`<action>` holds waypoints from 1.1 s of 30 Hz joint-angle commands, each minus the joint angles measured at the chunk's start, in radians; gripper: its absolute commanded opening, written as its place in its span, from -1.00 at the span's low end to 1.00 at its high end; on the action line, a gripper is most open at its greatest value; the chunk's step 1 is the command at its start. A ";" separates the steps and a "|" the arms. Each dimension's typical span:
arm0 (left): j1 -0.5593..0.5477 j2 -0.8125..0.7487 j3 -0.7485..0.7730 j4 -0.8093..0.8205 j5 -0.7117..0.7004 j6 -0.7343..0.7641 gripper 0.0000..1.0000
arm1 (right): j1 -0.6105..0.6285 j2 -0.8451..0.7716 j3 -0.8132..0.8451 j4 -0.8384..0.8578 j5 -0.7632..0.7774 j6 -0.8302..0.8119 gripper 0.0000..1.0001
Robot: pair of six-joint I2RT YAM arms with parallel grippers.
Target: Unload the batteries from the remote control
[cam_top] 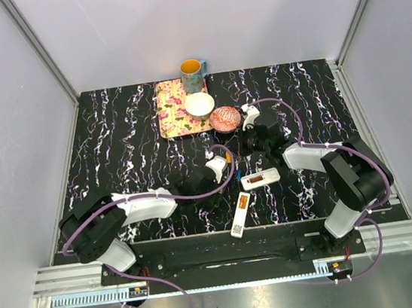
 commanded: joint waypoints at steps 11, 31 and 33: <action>0.042 0.068 -0.024 -0.039 0.065 -0.033 -1.00 | 0.005 0.044 -0.125 0.187 -0.218 0.296 -1.00; 0.045 0.100 -0.006 -0.054 0.001 -0.042 -1.00 | -0.083 -0.003 -0.153 0.258 -0.226 0.385 -1.00; 0.045 0.102 -0.004 -0.053 0.002 -0.042 -1.00 | -0.087 -0.008 -0.150 0.253 -0.217 0.376 -1.00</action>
